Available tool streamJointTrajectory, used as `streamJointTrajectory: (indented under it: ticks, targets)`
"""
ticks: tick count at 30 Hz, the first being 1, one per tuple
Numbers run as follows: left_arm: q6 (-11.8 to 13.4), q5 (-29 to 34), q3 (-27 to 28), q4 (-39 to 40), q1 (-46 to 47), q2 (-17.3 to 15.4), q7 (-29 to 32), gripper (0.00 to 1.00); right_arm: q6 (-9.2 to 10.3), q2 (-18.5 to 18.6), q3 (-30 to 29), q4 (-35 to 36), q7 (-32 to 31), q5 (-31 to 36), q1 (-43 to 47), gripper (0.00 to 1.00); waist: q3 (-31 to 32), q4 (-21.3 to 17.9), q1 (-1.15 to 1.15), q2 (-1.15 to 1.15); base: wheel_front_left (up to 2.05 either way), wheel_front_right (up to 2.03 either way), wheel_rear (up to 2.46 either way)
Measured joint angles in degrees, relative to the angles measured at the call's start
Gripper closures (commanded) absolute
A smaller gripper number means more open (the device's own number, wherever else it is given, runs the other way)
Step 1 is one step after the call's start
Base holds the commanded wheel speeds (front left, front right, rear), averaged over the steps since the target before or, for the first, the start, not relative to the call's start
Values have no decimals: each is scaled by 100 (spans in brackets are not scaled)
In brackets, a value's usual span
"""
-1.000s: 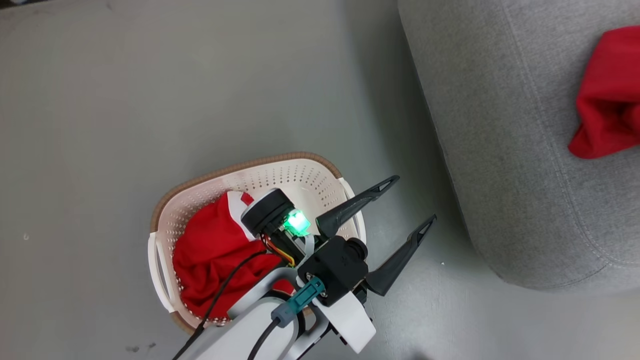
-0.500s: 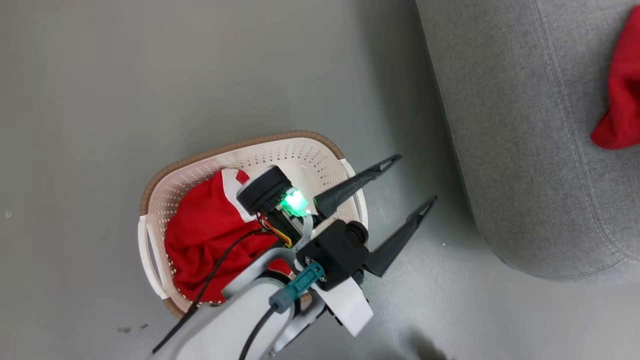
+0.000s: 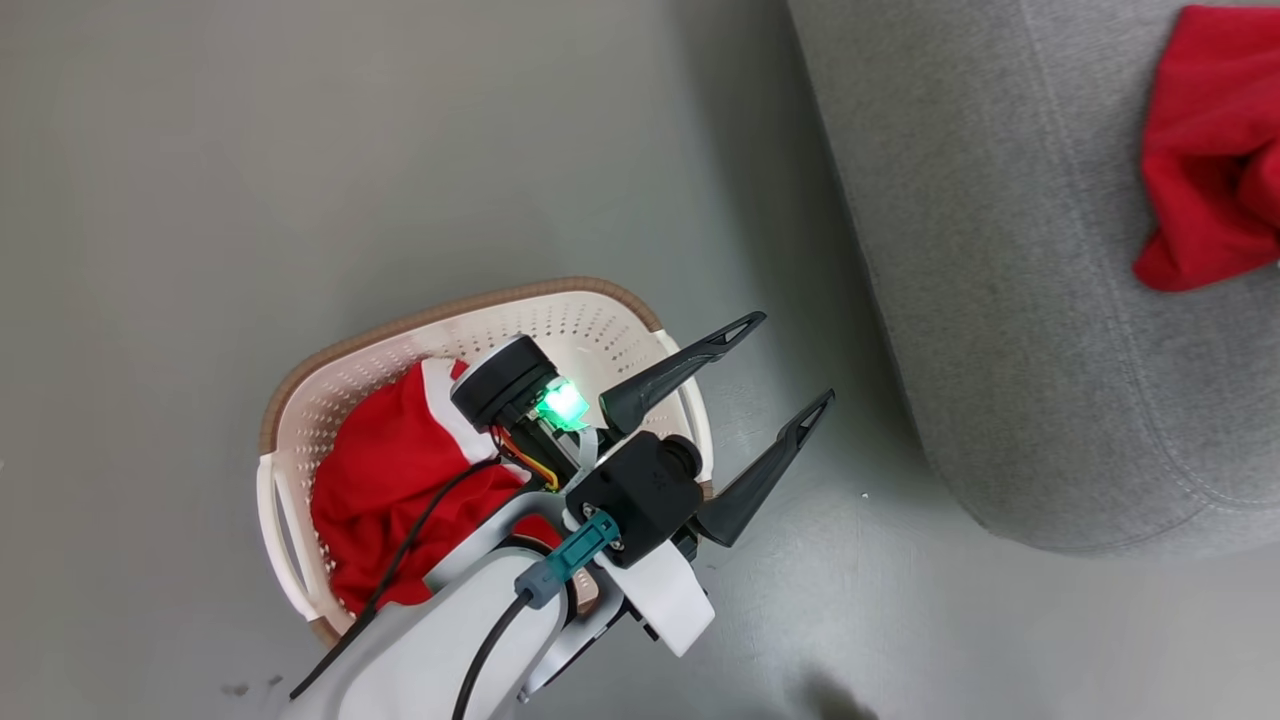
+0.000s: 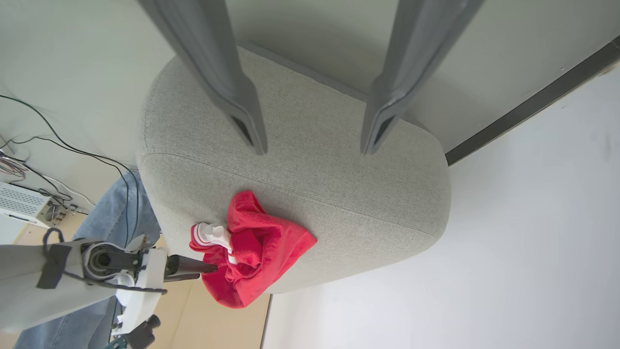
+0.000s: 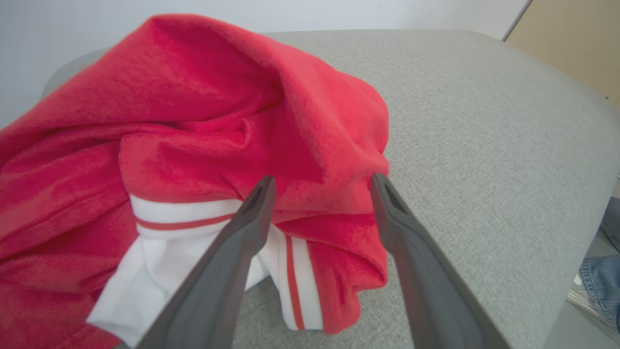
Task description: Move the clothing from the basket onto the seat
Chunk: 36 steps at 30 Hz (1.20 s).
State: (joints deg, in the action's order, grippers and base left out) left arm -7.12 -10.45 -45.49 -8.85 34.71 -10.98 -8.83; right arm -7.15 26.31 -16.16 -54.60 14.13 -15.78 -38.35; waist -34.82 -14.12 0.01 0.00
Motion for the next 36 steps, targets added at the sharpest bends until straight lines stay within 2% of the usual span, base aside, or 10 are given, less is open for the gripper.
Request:
streamJointTrajectory:
  ticks: [6, 15, 21, 36]
  targets:
    - [0, -51, -9, -105, 0, -12, -82, 0, 0, -65, 91, 256, 5, -54, 303, 0, 131, -109, 0, 0, 0, 0, 0]
    - [0, -213, 65, -282, -18, -38, -242, 0, 0, -92, 202, 1077, 7, -103, 798, 0, 452, -282, 0, 0, 0, 0, 0]
    - [19, -355, 256, -432, -144, -34, -342, 0, 0, -271, 394, 1592, 7, -82, 963, 0, 713, -331, 0, 0, 0, 0, 0]
    - [386, -665, 719, -764, -633, -13, -489, 0, 0, -675, 1145, 2570, 14, 224, 1018, 0, 1394, -113, 0, 0, 0, 0, 0]
